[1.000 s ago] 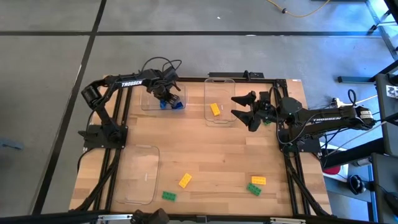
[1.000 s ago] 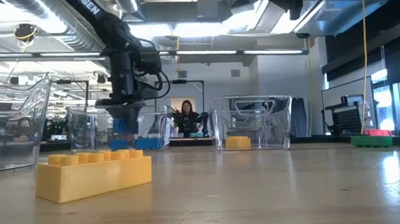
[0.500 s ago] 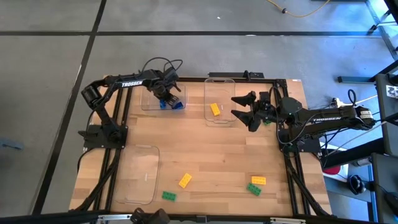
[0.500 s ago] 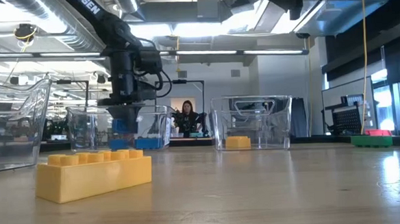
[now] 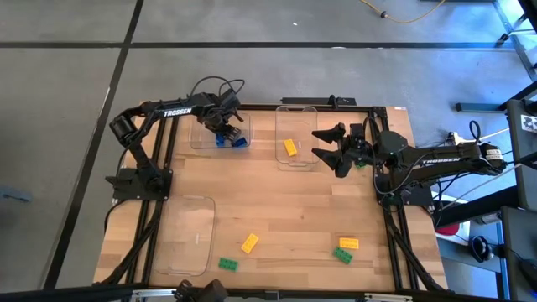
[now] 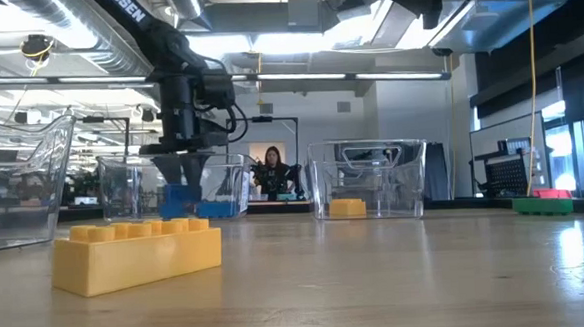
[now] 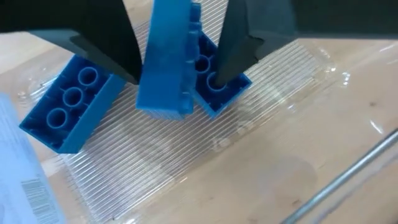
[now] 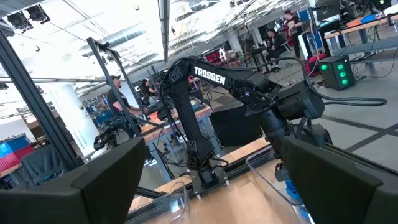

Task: Sort & place blocks by color
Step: Put the blue game piece into the top left transparent bin, then put the top right green game piece into the bottom left transparent bin

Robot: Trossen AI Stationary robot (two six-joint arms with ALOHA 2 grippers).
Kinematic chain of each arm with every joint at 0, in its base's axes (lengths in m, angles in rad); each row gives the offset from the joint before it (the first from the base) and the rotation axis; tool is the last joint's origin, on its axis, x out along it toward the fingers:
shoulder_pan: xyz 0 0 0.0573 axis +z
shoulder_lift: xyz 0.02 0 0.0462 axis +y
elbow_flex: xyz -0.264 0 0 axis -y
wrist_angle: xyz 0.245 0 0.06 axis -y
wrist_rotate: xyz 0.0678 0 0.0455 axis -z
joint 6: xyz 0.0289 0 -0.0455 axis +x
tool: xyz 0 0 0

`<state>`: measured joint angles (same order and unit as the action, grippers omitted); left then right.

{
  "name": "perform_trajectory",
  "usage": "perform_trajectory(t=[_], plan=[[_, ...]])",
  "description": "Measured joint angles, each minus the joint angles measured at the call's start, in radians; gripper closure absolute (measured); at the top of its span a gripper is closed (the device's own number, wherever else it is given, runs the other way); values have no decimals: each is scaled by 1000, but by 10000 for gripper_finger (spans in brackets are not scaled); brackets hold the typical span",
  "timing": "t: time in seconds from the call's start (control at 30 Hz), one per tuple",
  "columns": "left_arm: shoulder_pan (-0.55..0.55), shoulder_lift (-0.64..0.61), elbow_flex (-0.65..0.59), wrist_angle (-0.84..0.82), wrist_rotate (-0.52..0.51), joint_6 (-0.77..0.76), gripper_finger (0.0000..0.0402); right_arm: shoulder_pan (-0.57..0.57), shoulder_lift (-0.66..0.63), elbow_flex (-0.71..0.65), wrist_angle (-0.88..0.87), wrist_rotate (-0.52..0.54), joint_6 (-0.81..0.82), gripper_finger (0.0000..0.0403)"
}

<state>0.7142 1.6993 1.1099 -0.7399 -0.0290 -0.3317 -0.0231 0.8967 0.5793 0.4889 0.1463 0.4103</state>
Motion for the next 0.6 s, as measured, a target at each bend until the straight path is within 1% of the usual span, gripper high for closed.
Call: perform_trajectory(t=[0.1,0.2,0.3,0.43,0.6], plan=[[0,0,0,0,-10,7,174,0,0,0,0,0,0,25],[-2,0,0,0,-30,20,160,0,0,0,0,0,0,25],[-2,-1,0,-6,-32,21,157,0,0,0,0,0,0,25],[4,-42,1,0,-25,25,157,0,0,0,0,0,0,25],[6,-153,1,36,-26,29,156,0,0,0,0,1,0,25]])
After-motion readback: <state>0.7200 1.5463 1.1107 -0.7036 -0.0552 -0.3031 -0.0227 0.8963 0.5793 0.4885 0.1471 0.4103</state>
